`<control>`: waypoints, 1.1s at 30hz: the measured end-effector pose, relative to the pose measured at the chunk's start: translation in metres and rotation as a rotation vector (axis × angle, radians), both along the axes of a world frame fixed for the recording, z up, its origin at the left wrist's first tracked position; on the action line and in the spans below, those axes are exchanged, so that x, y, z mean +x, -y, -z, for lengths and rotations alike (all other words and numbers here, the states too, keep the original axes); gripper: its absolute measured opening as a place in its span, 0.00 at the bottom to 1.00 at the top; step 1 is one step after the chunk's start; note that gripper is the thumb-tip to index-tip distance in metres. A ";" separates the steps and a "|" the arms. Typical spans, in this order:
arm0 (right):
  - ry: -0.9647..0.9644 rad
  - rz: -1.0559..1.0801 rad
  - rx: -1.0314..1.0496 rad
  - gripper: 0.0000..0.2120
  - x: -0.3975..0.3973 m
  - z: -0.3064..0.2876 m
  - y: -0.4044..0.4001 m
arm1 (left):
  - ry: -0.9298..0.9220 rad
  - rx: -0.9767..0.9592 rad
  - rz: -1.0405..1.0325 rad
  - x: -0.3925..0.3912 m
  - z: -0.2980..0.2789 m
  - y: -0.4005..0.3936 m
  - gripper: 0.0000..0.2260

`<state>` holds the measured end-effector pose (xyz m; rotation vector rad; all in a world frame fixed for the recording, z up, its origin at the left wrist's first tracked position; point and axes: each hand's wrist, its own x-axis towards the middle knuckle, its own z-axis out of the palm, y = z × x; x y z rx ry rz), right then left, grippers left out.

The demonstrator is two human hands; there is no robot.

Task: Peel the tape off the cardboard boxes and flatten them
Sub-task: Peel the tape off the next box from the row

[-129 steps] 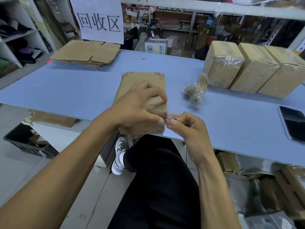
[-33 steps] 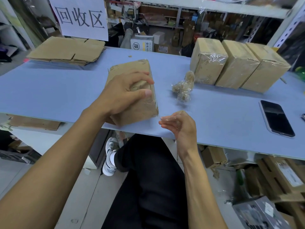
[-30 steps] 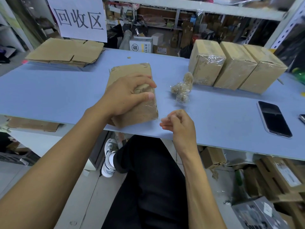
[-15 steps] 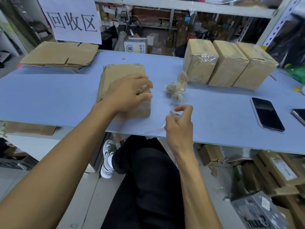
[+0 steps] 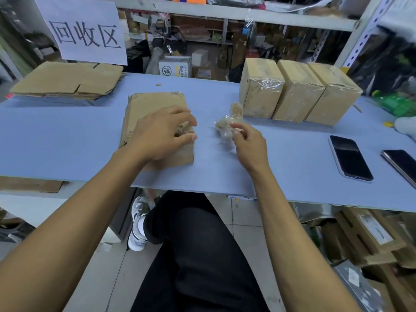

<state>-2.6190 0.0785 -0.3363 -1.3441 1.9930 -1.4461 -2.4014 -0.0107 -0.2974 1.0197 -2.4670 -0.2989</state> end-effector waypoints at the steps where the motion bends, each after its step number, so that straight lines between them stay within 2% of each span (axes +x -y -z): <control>1: -0.031 0.010 0.006 0.13 -0.003 0.002 0.009 | -0.003 -0.003 0.001 0.000 0.000 0.000 0.20; 5: -0.093 0.076 0.038 0.12 -0.012 0.008 0.033 | -0.003 -0.004 0.000 0.000 -0.001 -0.002 0.21; 8: 0.086 0.114 0.083 0.11 -0.010 0.007 0.034 | 0.000 -0.009 -0.001 0.000 -0.002 -0.002 0.21; 9: 0.080 0.099 0.088 0.13 -0.008 0.006 0.032 | -0.003 -0.006 -0.001 0.001 -0.002 -0.002 0.21; 12: -0.164 0.023 0.158 0.39 -0.011 0.010 0.026 | -0.012 0.008 0.003 0.002 -0.002 0.000 0.20; 14: -0.182 0.042 0.220 0.43 -0.010 0.008 0.024 | 0.003 0.005 0.011 0.002 -0.001 0.000 0.19; 17: -0.210 0.092 0.339 0.36 -0.017 0.007 0.026 | 0.014 0.017 0.016 0.004 0.000 0.001 0.17; 20: -0.277 0.093 0.536 0.21 -0.028 0.001 0.030 | 0.018 0.020 0.014 0.004 0.001 0.001 0.17; 21: -0.271 0.082 0.570 0.21 -0.029 0.000 0.029 | 0.021 0.015 0.012 0.004 0.001 0.001 0.17; 23: -0.234 0.053 0.610 0.29 -0.027 -0.002 0.023 | 0.025 0.015 0.003 0.003 0.000 0.000 0.17; 25: -0.186 0.070 0.563 0.37 -0.020 -0.005 0.012 | 0.015 0.024 0.002 0.003 -0.001 0.000 0.15; 26: -0.164 0.103 0.495 0.37 -0.015 -0.005 0.006 | 0.006 0.033 0.006 0.004 -0.001 0.000 0.14; 29: -0.100 0.180 0.243 0.26 0.010 -0.005 -0.013 | -0.033 0.084 0.001 0.005 -0.003 -0.002 0.12; 31: -0.040 0.128 0.158 0.18 0.031 -0.001 -0.022 | -0.135 0.148 -0.012 0.009 -0.010 -0.006 0.13; 33: 0.056 0.006 0.148 0.20 0.053 -0.001 -0.029 | -0.326 0.195 -0.020 0.018 -0.018 -0.011 0.13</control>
